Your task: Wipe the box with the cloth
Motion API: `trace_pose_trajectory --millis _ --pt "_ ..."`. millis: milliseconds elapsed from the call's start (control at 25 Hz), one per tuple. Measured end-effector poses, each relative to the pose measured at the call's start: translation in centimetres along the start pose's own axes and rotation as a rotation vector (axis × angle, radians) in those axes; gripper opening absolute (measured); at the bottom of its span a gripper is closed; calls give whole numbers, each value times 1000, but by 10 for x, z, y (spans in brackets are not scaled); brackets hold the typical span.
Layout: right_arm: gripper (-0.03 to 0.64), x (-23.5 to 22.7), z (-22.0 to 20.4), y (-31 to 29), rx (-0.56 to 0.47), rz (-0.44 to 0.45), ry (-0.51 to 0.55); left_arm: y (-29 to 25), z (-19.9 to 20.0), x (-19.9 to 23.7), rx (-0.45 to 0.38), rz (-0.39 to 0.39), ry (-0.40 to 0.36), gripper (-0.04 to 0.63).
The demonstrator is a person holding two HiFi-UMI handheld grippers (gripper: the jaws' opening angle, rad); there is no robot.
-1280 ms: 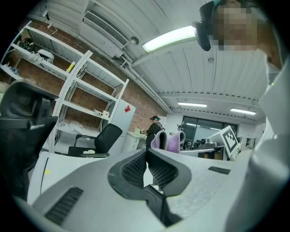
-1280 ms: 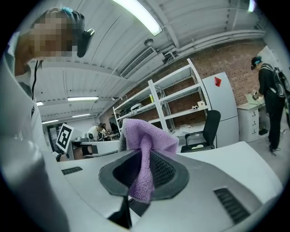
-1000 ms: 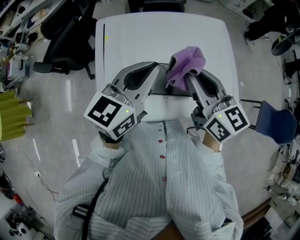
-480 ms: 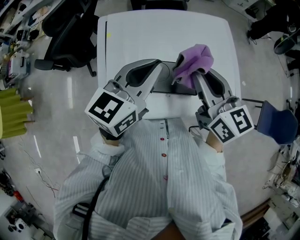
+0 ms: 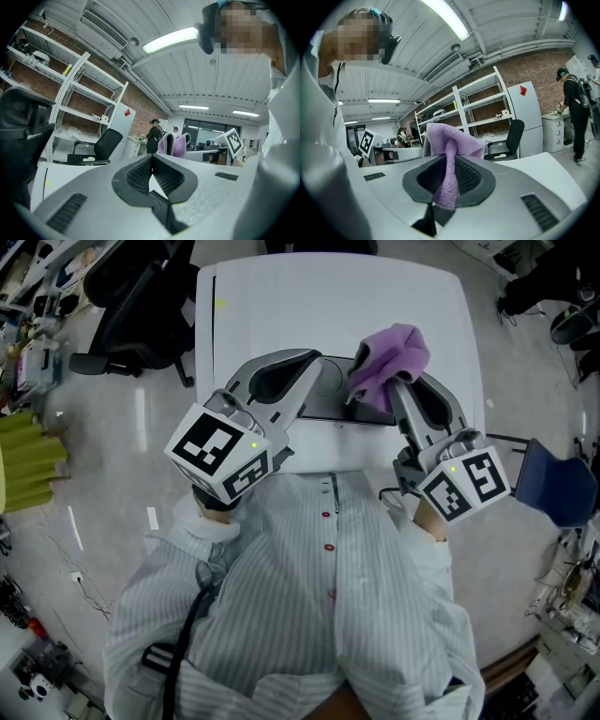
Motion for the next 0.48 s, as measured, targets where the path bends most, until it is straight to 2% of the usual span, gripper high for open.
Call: trace_pose_trajectory --millis 200,480 --pt "55 2 -4 0 5 2 2 0 -1 -4 17 -37 -48 8" --pt "55 3 -4 1 19 13 4 -2 4 -6 -3 -88 -95 8"
Point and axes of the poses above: the fingertips, and each gripper's own axes: y backward along the fingers, x to its left, z out of its top, the point moved 10 cm from there along y, backward along the fingers, and after that the axes turned 14 degrees about -y, right-handed, at the moved point
